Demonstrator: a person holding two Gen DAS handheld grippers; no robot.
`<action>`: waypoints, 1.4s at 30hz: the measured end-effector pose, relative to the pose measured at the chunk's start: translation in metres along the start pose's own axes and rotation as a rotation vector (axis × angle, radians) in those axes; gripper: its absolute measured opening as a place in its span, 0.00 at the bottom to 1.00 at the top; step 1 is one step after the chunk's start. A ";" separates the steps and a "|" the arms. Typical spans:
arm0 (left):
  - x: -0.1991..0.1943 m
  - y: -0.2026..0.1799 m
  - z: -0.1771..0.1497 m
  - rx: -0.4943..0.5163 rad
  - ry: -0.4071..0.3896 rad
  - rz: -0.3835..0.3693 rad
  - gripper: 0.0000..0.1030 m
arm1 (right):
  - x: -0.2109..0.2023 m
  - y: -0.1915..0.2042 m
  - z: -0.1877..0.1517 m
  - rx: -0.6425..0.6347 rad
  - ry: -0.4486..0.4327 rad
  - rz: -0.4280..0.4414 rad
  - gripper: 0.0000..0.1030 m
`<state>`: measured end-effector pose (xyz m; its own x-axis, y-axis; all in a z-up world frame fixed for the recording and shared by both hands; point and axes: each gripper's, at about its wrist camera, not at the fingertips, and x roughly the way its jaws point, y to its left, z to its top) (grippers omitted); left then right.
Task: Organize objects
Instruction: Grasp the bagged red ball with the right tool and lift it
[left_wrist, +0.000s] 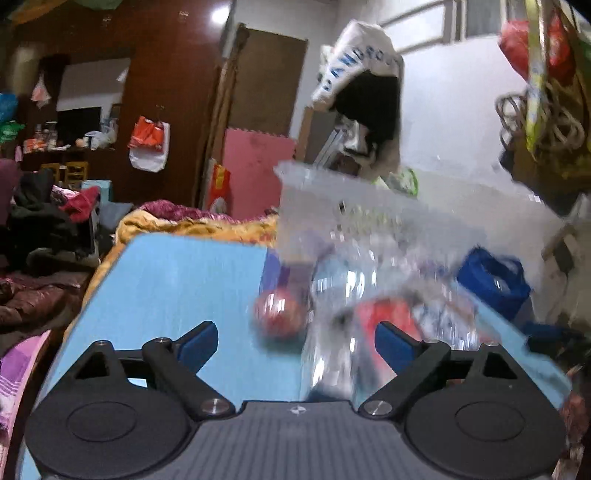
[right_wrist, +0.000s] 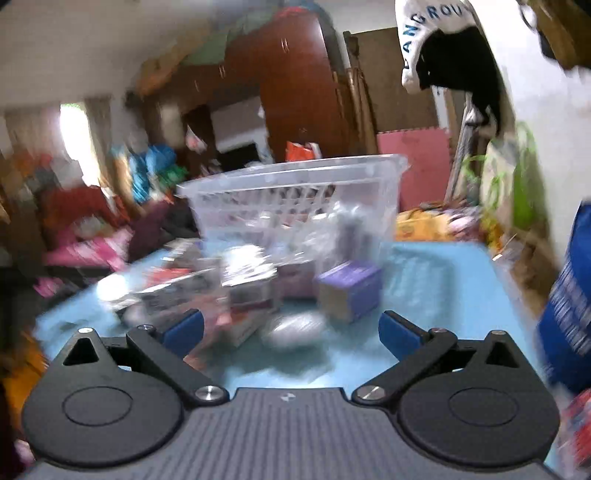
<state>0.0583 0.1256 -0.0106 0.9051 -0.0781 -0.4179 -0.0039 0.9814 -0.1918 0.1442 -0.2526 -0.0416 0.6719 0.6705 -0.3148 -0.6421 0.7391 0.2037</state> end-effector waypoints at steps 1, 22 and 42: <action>0.004 0.001 0.000 0.005 0.013 0.016 0.91 | -0.007 0.004 -0.005 0.014 -0.013 0.036 1.00; 0.077 0.003 0.036 -0.036 0.188 0.137 0.78 | 0.023 0.053 -0.023 -0.205 0.109 0.025 0.49; -0.015 0.003 0.006 -0.071 -0.103 0.027 0.58 | -0.003 0.012 -0.015 -0.116 0.024 -0.083 0.46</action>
<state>0.0472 0.1306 0.0007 0.9431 -0.0298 -0.3313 -0.0557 0.9678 -0.2456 0.1288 -0.2465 -0.0518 0.7162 0.6047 -0.3485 -0.6242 0.7783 0.0675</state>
